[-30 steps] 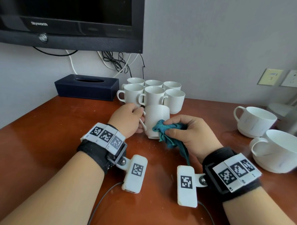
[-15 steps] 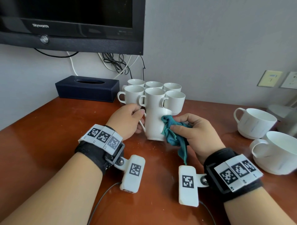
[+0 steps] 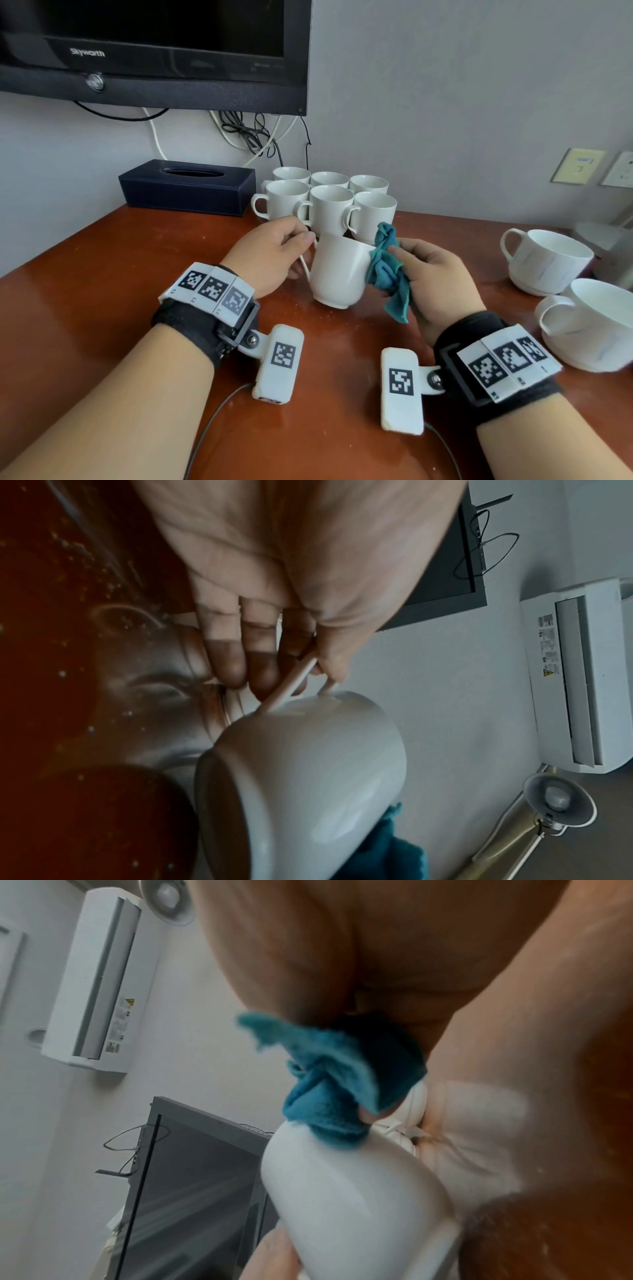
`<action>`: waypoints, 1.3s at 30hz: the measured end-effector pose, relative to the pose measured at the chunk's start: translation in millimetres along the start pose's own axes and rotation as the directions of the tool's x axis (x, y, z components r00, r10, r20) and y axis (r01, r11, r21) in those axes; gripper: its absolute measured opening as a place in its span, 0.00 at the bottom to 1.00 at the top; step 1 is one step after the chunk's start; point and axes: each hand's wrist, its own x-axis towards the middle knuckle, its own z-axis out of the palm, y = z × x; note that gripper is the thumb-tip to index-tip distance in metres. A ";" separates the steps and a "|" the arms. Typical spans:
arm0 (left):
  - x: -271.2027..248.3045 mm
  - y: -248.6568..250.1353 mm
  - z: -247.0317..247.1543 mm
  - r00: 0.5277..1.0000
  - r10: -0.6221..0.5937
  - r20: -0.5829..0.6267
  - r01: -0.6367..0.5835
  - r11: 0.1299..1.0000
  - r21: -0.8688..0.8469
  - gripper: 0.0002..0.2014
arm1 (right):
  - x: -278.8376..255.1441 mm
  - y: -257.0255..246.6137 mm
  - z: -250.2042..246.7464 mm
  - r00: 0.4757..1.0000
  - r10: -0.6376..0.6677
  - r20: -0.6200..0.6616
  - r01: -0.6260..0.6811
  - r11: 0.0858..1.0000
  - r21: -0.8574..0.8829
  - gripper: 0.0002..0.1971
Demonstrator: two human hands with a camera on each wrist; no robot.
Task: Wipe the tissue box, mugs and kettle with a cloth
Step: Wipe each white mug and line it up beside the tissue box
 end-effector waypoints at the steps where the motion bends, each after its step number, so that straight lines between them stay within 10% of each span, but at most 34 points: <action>1: -0.3 -0.3 -0.1 1.000 0.010 0.005 -0.010 1.000 -0.001 0.10 | -0.4 0.7 0.1 1.000 0.007 0.008 -0.007 1.000 -0.007 0.08; 14: -4.4 8.6 2.5 0.997 0.074 -0.033 -0.068 0.988 0.139 0.11 | -4.2 1.0 -5.6 0.948 0.291 0.128 -0.243 0.923 -0.297 0.12; 28: -7.1 11.2 15.0 0.992 -0.013 -0.124 -0.004 0.991 -0.136 0.13 | -4.4 -1.8 1.5 1.000 0.013 0.023 -0.008 0.979 -0.203 0.16; 39: -7.1 17.8 22.9 0.978 -0.208 -0.007 0.112 0.556 -0.824 0.10 | -7.9 -5.2 8.9 0.889 0.395 0.232 -0.404 0.915 -0.012 0.15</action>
